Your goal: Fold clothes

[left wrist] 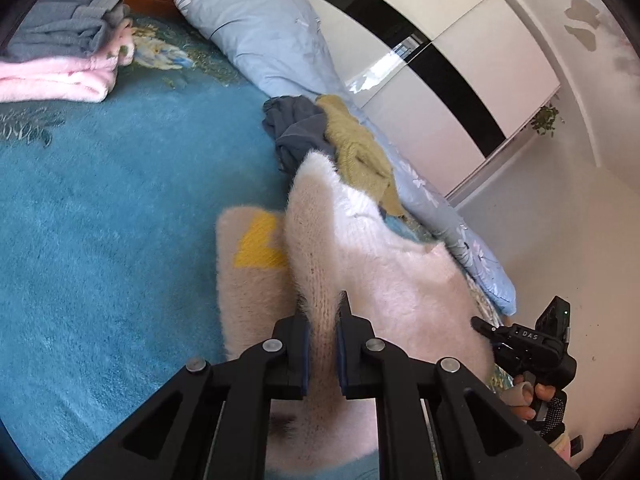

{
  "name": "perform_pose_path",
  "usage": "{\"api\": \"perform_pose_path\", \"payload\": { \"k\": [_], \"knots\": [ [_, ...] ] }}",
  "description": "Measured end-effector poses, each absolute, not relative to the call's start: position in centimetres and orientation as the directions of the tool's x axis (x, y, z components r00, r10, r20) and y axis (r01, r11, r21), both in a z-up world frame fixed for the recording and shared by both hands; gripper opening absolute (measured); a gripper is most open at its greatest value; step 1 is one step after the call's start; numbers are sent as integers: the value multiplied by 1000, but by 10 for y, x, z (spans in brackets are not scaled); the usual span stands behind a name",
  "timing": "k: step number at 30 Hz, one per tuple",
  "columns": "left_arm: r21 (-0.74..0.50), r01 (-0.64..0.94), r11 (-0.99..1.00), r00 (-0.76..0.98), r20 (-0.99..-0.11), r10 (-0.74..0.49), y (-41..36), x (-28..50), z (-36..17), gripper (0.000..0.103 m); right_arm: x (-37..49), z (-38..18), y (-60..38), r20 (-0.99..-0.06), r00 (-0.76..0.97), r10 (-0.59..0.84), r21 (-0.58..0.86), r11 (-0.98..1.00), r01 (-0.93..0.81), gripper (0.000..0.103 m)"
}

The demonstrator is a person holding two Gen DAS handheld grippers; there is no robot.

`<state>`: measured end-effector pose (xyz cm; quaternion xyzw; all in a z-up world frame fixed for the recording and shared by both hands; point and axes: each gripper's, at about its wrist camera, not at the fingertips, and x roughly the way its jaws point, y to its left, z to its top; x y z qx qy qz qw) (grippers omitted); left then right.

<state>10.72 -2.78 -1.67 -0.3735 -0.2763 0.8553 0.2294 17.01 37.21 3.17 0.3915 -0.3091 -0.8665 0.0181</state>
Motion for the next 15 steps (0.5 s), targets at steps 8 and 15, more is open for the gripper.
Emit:
{"api": "perform_pose_path", "payload": {
  "k": [8,15],
  "knots": [
    [-614,-184,-768,-612,-540,578,-28,104,-19,12,166,28,372,-687,-672,-277,535,-819,-209,13],
    [-626,-198,-755,-614,-521,593,-35,111,-17,19,165,34,370,-709,-668,-224,470,-857,-211,29]
  ]
}}
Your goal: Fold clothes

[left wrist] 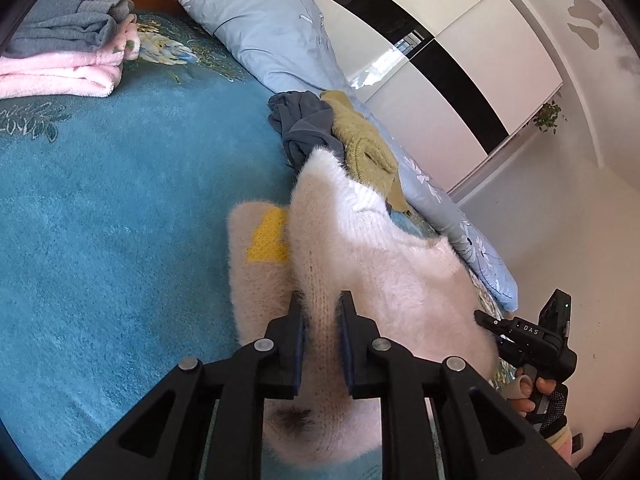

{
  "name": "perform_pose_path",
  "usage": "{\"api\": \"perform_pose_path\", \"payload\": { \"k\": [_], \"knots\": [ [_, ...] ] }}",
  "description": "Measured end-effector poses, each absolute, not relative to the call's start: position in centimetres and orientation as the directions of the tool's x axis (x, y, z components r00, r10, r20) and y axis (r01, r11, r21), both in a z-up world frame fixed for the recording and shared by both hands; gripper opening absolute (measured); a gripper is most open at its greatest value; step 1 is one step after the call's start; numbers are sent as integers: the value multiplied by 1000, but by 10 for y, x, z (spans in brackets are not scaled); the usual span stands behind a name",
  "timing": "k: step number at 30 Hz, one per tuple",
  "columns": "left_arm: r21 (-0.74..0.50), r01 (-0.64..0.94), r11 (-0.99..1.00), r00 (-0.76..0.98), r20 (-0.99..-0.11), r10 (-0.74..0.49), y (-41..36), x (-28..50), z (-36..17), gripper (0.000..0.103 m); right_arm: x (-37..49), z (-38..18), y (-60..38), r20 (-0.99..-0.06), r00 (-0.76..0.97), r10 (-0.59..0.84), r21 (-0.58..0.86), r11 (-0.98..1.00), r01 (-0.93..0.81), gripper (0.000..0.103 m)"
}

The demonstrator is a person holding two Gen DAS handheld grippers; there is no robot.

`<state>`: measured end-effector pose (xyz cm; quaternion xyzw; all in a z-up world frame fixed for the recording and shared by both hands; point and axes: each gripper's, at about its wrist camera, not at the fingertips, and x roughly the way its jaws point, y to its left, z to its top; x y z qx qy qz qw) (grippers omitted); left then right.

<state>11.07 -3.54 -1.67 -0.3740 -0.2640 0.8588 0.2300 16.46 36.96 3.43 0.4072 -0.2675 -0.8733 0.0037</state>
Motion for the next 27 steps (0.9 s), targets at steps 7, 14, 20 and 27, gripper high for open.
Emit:
{"api": "perform_pose_path", "payload": {
  "k": [7,14,20,27],
  "knots": [
    [-647,-167,-744,-618,-520,590,-47,111,-18,43,166,28,393,-694,-660,-287,560,-791,-245,41],
    [-734,-98,-672,-604,-493,626,-69,107,-33,63,162,10,410,-635,-657,-406,686,-687,-238,51],
    [-771,-62,-634,-583,-488,650,-71,101,-44,67,159,-18,423,-582,-632,-512,792,-534,-297,63],
    [-750,-35,-661,-514,-553,655,-52,82,-40,73,150,-19,414,-581,-622,-525,791,-545,-279,65]
  ]
}}
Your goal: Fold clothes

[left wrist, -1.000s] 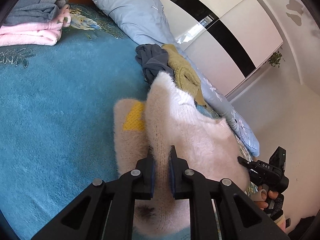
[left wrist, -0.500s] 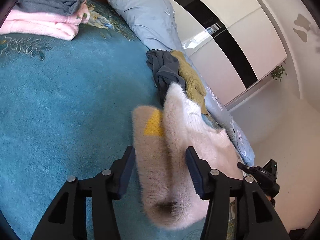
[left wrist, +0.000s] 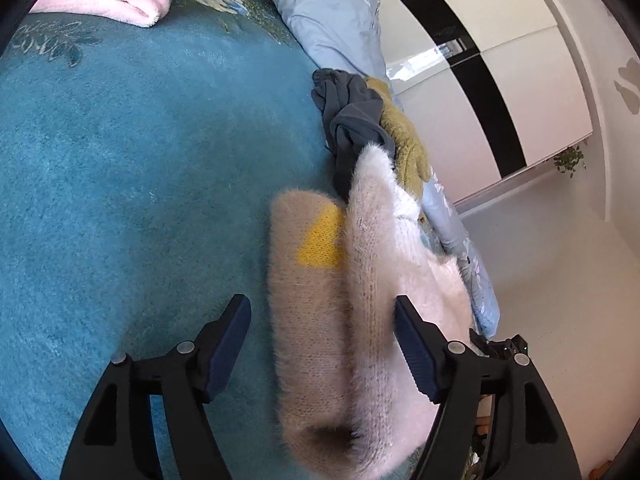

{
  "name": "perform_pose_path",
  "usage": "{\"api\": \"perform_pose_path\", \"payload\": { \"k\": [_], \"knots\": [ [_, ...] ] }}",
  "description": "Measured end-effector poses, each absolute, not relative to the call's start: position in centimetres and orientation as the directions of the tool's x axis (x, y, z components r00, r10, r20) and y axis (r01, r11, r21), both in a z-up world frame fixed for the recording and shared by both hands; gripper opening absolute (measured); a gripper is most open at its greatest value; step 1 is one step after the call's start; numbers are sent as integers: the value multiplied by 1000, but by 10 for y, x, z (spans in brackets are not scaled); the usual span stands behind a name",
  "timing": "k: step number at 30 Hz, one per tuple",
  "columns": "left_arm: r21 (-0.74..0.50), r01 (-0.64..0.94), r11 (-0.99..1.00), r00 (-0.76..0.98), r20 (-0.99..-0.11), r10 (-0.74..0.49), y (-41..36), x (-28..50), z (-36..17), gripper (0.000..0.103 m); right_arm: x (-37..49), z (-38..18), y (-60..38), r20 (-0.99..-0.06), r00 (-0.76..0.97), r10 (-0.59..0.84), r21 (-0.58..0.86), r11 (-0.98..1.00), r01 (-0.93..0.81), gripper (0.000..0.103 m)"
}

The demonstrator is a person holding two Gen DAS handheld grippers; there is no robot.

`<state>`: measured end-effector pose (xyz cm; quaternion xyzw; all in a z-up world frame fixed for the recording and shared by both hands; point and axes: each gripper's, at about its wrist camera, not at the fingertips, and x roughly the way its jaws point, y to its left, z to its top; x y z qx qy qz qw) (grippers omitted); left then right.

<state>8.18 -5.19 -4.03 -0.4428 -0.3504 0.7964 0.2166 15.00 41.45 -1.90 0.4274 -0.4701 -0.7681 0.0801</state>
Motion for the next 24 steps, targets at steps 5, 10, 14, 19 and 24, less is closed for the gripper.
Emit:
{"api": "perform_pose_path", "payload": {
  "k": [5,10,14,19,24],
  "knots": [
    [-708,-48,-705,-411,-629,660,-22,58,-38,75,147,-20,411,-575,-616,-538,794,-547,-265,65],
    [-712,-46,-701,-396,-631,667,-17,52,-38,76,142,-21,406,-570,-600,-561,798,-553,-242,65],
    [-726,-65,-685,-391,-613,687,-20,58,-38,76,133,-21,395,-578,-568,-585,788,-580,-204,66],
    [-715,-82,-694,-392,-617,683,-18,64,-35,75,134,-20,393,-565,-571,-595,797,-573,-192,66],
    [-710,-83,-699,-401,-618,676,-20,70,-33,63,139,-20,394,-525,-584,-619,822,-546,-160,60]
  ]
}}
